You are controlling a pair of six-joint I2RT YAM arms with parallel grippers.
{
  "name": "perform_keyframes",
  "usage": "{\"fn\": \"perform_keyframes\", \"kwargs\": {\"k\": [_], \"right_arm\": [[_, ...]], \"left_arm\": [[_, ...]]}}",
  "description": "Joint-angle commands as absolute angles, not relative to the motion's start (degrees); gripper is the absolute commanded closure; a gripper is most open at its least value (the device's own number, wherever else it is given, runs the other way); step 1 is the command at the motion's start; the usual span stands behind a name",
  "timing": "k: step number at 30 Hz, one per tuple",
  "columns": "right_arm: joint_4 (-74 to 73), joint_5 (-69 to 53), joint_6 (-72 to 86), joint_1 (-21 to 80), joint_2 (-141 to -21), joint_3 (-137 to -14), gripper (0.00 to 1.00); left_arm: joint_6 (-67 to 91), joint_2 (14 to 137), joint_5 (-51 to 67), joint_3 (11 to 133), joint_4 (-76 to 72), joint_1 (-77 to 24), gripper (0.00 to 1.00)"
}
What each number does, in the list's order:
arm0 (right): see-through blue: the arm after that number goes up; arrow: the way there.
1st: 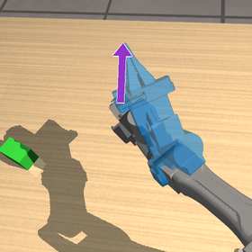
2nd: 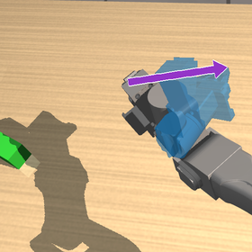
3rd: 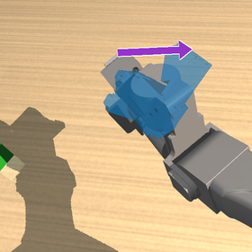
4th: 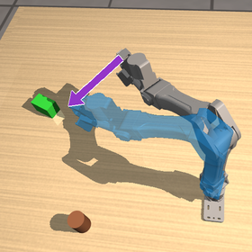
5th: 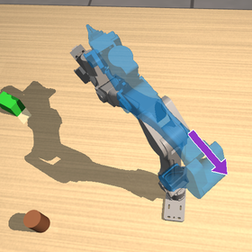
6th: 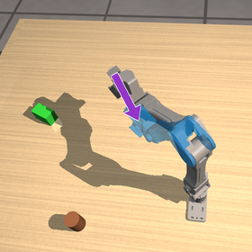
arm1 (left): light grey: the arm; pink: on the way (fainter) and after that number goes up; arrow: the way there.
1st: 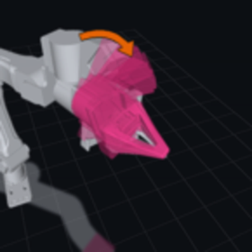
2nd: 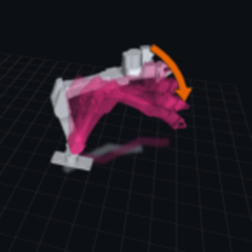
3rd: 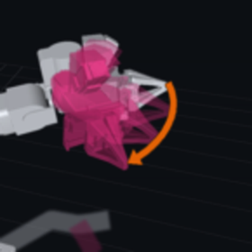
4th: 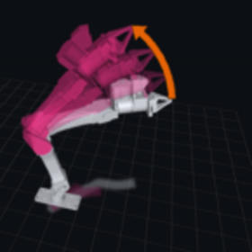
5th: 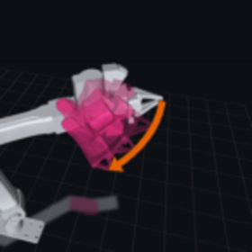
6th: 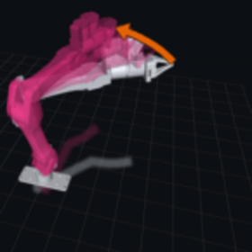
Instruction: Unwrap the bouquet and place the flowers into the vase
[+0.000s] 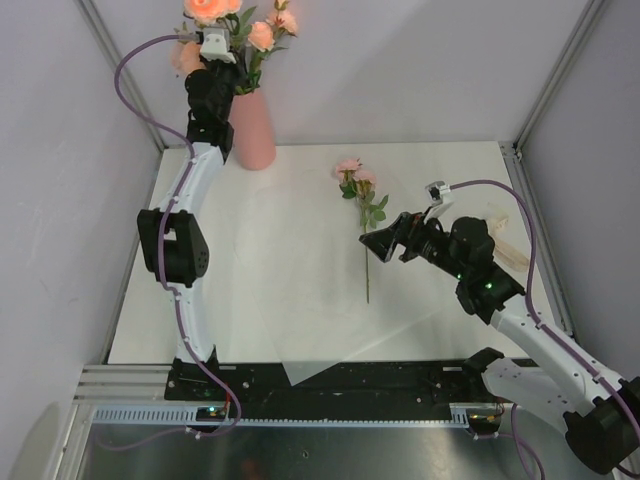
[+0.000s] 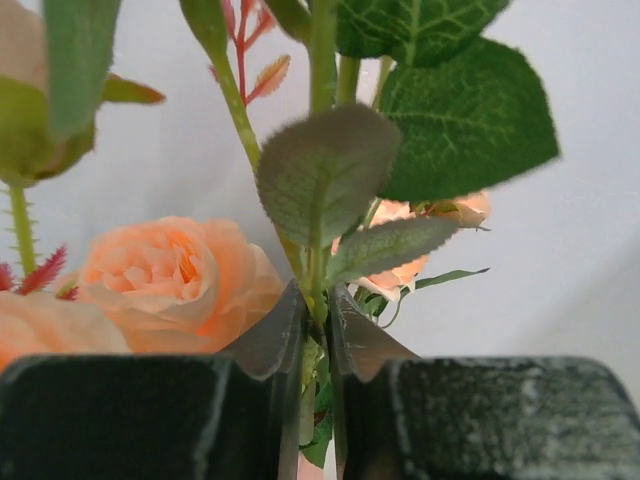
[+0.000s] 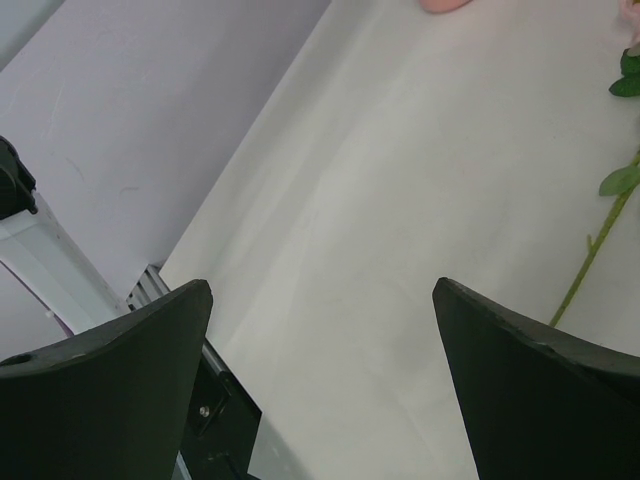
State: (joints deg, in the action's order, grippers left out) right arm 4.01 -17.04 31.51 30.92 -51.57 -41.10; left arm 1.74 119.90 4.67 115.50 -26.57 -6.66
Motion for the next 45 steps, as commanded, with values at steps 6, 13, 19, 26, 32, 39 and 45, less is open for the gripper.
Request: {"fn": "perform_keyframes", "kwargs": {"k": [6,13,19,26,32,39,45], "right_arm": [[3.6,-17.8,32.7,30.8,-49.1,-41.2,0.01],[3.2,-17.8,32.8,30.7,-48.6,-41.2,0.01],[3.3,-18.7,34.0,30.8,-49.2,-41.2,0.01],[2.7,-19.5,34.7,31.1,-48.9,-41.2,0.01],[1.3,-18.5,35.4,31.9,-48.9,-41.2,0.01],[1.0,-18.8,35.6,32.5,-48.9,-41.2,0.01],[1.8,-18.7,35.9,32.8,-49.5,-41.2,0.01]], "left_arm": [[4.2,120.6,3.3,116.2,-21.8,-6.1,0.81],[7.2,117.5,3.8,113.8,-20.9,-5.9,0.45],[8.9,110.2,4.1,104.2,-19.1,-6.0,0.17],[11.8,100.3,7.7,89.4,-18.5,-6.0,0.12],[13.9,91.2,11.3,78.3,-18.3,-6.0,0.07],[15.5,81.5,15.7,78.5,-16.8,-6.0,0.08],[22.1,80.3,24.4,88.4,-16.6,-6.1,0.13]]}}
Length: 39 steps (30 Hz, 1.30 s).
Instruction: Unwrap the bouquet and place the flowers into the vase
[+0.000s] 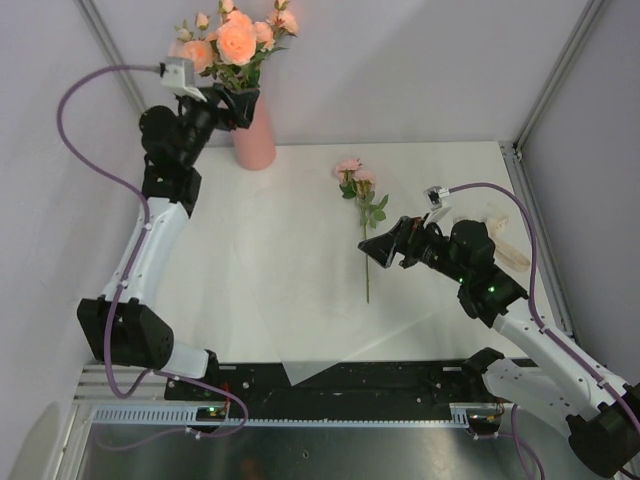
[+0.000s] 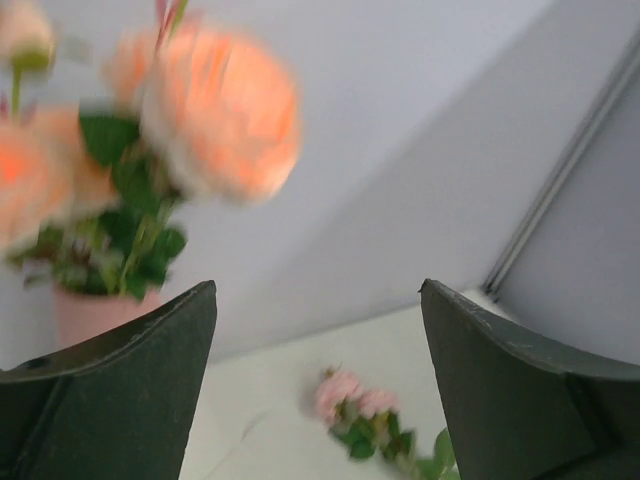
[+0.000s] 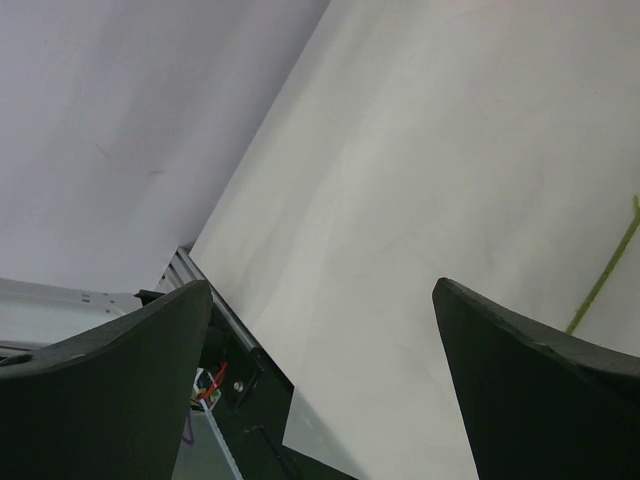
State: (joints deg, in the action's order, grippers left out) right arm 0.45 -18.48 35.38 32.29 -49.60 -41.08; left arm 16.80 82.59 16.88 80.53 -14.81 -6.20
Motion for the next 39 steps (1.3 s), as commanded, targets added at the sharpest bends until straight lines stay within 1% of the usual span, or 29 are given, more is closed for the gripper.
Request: {"fn": "perform_keyframes", "kwargs": {"k": [1,5,8,12,17,23,28,31,34,39], "right_arm": [[1.9,-18.8,36.0,32.8,-49.6,-41.2,0.01],[2.2,-18.6,36.2,33.2,-49.8,-41.2,0.01],[2.2,-18.0,36.2,33.6,-49.6,-41.2,0.01],[2.0,-17.7,36.4,33.8,-49.0,-41.2,0.01],[0.4,-16.4,35.6,33.8,-47.5,-41.2,0.01],[-1.7,-15.6,34.9,33.8,-46.2,-41.2,0.01],[-1.6,-15.0,34.6,33.8,-46.3,-41.2,0.01],[-2.3,-14.5,34.7,33.8,-46.9,-41.2,0.01],[-3.2,-13.6,35.0,33.8,-47.5,-41.2,0.01],[-5.6,-9.7,35.2,33.8,-49.8,-41.2,0.01]], "left_arm": [[23.3,80.9,25.5,90.2,-16.5,-6.1,0.15],[27.8,86.4,29.6,99.8,-16.6,-6.0,0.20],[29.7,92.2,31.0,107.0,-16.6,-6.0,0.21],[29.9,99.3,28.4,114.2,-16.5,-5.6,0.22],[32.0,107.3,25.1,120.0,-16.6,-4.0,0.23],[32.0,112.9,24.1,120.5,-16.5,-2.4,0.26],[32.4,113.8,25.5,120.2,-16.4,-1.8,0.29],[32.3,112.2,27.0,120.0,-16.4,-2.0,0.29],[32.4,109.1,28.0,118.7,-16.4,-2.1,0.27],[34.1,101.9,29.5,111.9,-16.4,-2.4,0.26]]}}
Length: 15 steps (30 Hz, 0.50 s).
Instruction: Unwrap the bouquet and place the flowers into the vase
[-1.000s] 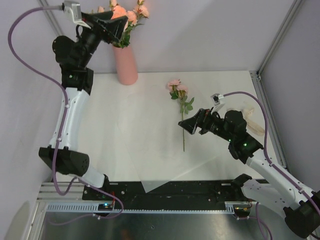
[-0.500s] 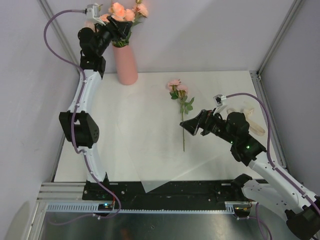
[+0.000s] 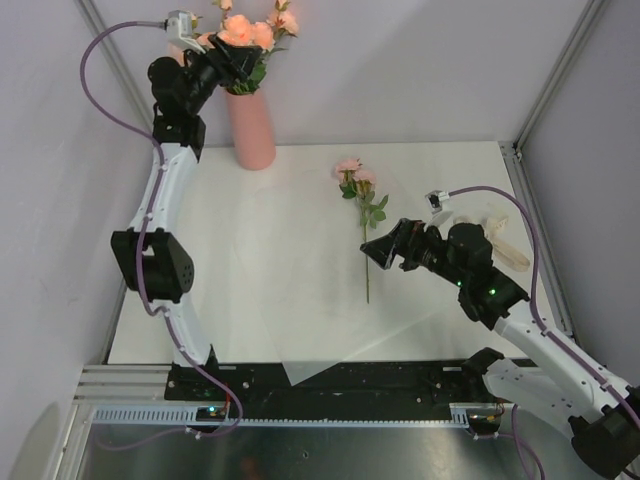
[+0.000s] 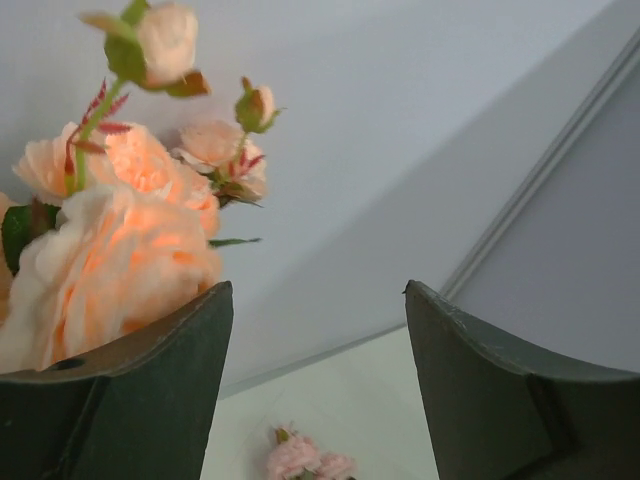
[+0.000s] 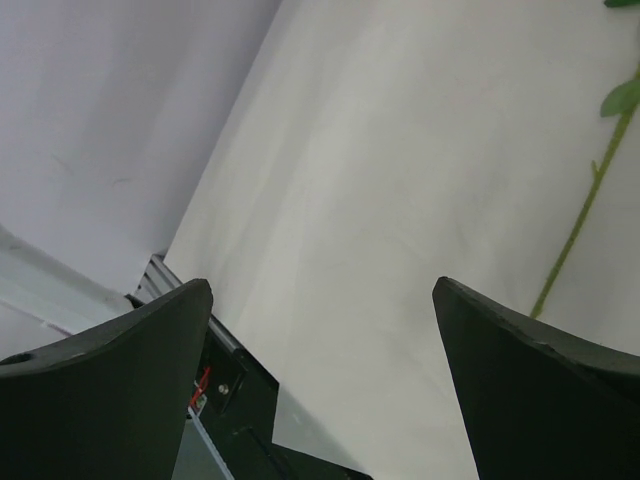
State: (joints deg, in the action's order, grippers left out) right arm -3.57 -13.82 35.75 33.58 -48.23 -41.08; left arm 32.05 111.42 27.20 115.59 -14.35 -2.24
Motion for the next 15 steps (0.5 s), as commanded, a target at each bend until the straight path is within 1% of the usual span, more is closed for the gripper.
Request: {"fn": "perform_keyframes", "kwargs": {"k": [1,7,11,15], "right_arm": [[-6.3,-8.6,34.9,33.8,-50.2,-41.2,0.01],[-7.4,-0.7,33.2,33.3,-53.7,-41.2,0.04],[-5.3,-0.3,32.1,31.2,-57.7,-41.2,0.09],[-1.4,-2.9,31.2,28.9,-63.6,-41.2,0.15]], "left_arm": [[34.5,99.8,30.2,110.0,-16.4,-2.5,0.26],[33.2,86.4,29.0,93.1,-16.3,-3.8,0.24],[32.3,76.7,26.8,82.7,-14.7,-3.9,0.21],[29.5,66.7,23.5,72.5,-10.2,-4.3,0.20]]}}
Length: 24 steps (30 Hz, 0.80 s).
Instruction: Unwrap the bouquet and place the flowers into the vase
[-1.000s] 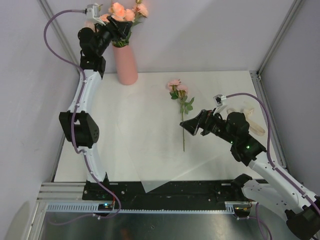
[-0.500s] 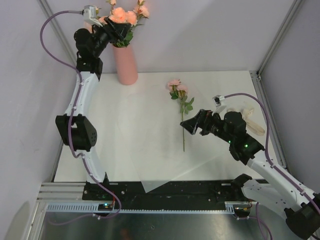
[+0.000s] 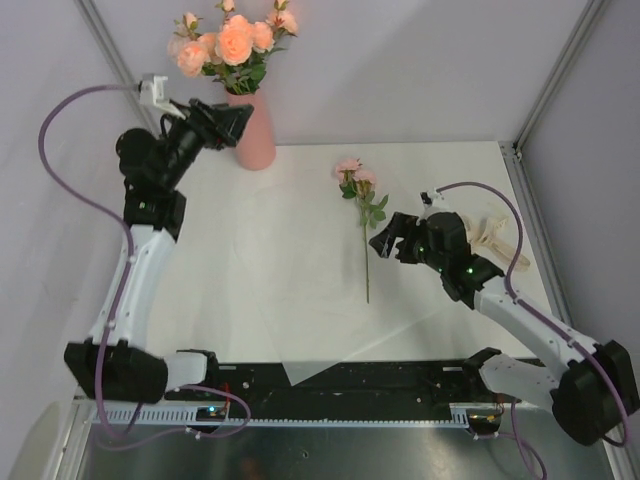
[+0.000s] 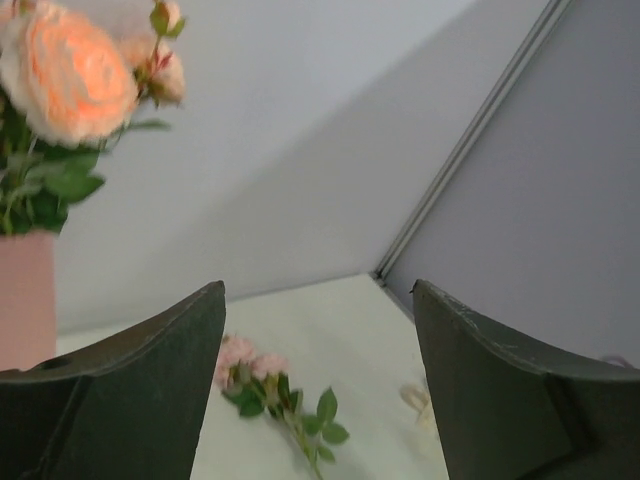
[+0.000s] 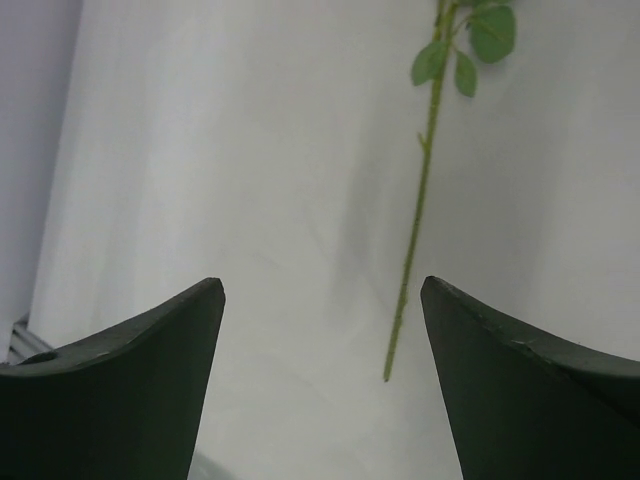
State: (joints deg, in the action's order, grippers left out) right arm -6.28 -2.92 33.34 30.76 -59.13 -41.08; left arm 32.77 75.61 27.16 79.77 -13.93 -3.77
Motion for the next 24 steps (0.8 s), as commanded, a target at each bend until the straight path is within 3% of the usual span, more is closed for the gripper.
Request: {"fn": "perform_keyframes", "kwargs": {"k": [1,5,7,9,15,24], "right_arm": [[0.1,-3.5,31.0,28.6,-65.1,-41.2,0.16],[5.2,-3.7,31.1,27.5,-71.4,-41.6,0.26],[6.9,-3.8,31.7,26.8,-75.4,-42.7,0.32],[7.6,-5.1,32.3,25.7,-80.5,-44.4,0.36],[13.0,-9.4,32.1,24.2,-91.0,-48.4,0.47],[14.5,-14.6,32.2,21.2,-102.7,-55.9,0.55]], "left_arm": [[28.6,64.5,22.8,69.3,-8.9,-4.6,0.19],[25.3,55.7,20.6,57.5,-3.3,-5.6,0.15],[24.6,52.7,21.0,52.1,-1.3,-5.8,0.05],[24.3,50.6,21.6,47.6,0.2,-6.0,0.02],[22.6,47.2,23.0,39.3,4.4,-6.5,0.00],[24.6,47.8,24.7,39.9,5.6,-7.7,0.00]]}}
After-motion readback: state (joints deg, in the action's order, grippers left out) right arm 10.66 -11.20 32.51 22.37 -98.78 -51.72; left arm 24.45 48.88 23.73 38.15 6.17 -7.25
